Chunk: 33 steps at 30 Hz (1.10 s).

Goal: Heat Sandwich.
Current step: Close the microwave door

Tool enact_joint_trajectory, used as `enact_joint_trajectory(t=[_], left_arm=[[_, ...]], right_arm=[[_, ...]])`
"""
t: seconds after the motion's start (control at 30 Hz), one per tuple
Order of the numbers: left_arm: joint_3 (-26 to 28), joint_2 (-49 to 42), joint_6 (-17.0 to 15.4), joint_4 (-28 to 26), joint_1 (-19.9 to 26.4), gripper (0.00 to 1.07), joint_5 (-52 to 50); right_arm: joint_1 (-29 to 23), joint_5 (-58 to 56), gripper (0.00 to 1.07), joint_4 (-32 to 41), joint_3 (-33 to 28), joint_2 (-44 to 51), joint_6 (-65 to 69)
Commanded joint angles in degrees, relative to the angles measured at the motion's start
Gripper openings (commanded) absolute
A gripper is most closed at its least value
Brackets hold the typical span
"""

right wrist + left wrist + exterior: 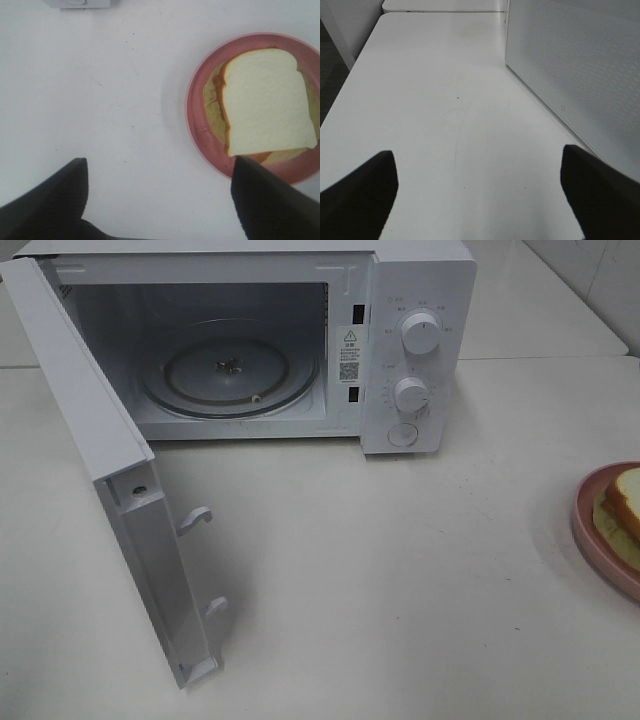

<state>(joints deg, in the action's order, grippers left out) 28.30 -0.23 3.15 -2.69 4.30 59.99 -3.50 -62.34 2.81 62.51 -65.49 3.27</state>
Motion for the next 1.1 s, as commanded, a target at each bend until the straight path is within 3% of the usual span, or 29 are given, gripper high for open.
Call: enact_joint_trajectory(t=[0.03, 0.27, 0.77, 1.1], left_arm=[[-0.1, -0.9, 0.0, -0.3, 0.1, 0.82, -0.5], [-0.1, -0.9, 0.0, -0.3, 0.1, 0.82, -0.5], [-0.1, -0.9, 0.0, -0.3, 0.1, 0.82, -0.5], [-0.1, -0.9, 0.0, -0.3, 0.1, 0.82, -0.5]], right_arm=[[0.0, -0.3, 0.76, -0.5, -4.5, 6.2, 1.0], [0.0, -1.0, 0.76, -0.4, -13.3, 18.9, 2.2], [0.0, -1.0, 0.76, -0.6, -26.0, 44.2, 4.4], [0.0, 1.8, 0.76, -7.4, -32.4, 57.8, 4.8]])
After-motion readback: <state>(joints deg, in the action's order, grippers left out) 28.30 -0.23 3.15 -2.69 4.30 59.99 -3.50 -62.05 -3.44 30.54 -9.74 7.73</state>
